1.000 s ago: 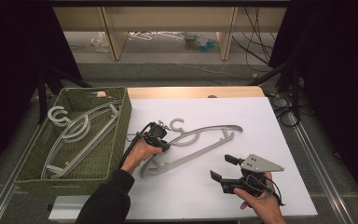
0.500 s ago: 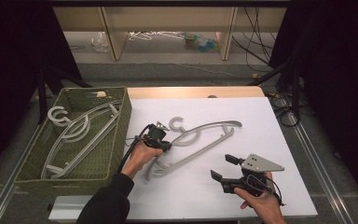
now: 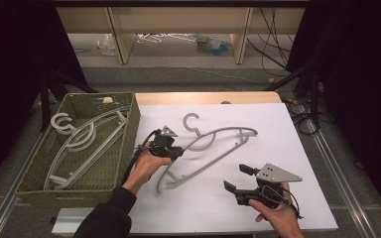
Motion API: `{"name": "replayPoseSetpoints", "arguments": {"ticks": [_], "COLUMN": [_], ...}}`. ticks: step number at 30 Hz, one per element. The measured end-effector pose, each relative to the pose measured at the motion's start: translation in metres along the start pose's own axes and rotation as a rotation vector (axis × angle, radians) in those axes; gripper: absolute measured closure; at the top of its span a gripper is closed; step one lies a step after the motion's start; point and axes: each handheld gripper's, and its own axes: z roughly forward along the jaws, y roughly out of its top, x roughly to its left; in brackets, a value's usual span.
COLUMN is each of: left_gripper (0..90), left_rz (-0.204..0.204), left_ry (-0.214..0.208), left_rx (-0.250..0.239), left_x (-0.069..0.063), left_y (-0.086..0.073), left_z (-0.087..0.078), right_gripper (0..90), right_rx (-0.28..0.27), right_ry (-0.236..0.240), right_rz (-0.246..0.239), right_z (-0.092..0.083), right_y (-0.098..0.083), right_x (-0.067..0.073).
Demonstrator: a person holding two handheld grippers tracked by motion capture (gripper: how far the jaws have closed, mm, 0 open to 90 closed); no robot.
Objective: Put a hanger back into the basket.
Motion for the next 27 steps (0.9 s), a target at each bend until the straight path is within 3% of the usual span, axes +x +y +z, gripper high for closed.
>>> {"name": "replayPoseSetpoints", "arguments": {"ticks": [1, 5, 9, 10, 11, 16, 19, 21, 23, 26, 27], "left_gripper": [81.4, 81.3, 81.1, 81.1, 81.2, 81.0, 81.0, 81.0, 81.0, 80.9, 81.0], "left_rz": [0.015, -0.018, -0.003, -0.015, -0.024, -0.013, -0.006, -0.001, 0.004, 0.026, 0.020], "left_ry": [-0.003, -0.016, -0.018, -0.033, -0.029, -0.036, -0.042, -0.055, -0.057, -0.073, -0.075], "left_rx": [0.018, 0.011, 0.038, 0.034, 0.036, 0.053, 0.058, 0.055, 0.046, 0.060, 0.050], "left_x": [0.001, 0.001, -0.002, -0.001, -0.001, -0.005, -0.007, -0.009, -0.012, -0.016, -0.017], "left_y": [0.000, -0.004, -0.010, -0.012, -0.013, -0.022, -0.027, -0.031, -0.034, -0.037, -0.039], "left_z": [0.000, 0.003, 0.001, 0.001, 0.001, -0.001, -0.004, -0.006, -0.008, -0.013, -0.014], "right_gripper": [22.1, 22.1, 22.1, 22.0, 22.1, 22.2, 20.1, 21.6, 22.6, 23.8, 25.7], "right_rx": [0.002, 0.001, 0.002, -0.003, 0.001, 0.011, 0.059, 0.097, 0.119, 0.174, 0.198], "right_ry": [0.002, 0.001, -0.004, -0.012, 0.000, -0.031, -0.060, -0.095, -0.097, -0.102, -0.116], "right_rz": [0.000, 0.001, -0.012, -0.011, -0.007, -0.044, -0.061, -0.059, -0.076, -0.155, -0.161], "right_z": [0.000, 0.000, 0.001, 0.001, 0.002, 0.015, 0.031, 0.039, 0.048, 0.063, 0.068], "right_y": [0.000, 0.000, 0.000, 0.000, 0.001, 0.009, 0.014, 0.016, 0.020, 0.026, 0.026], "right_x": [0.000, 0.000, -0.001, -0.002, -0.003, -0.021, -0.041, -0.049, -0.056, -0.067, -0.069]}}
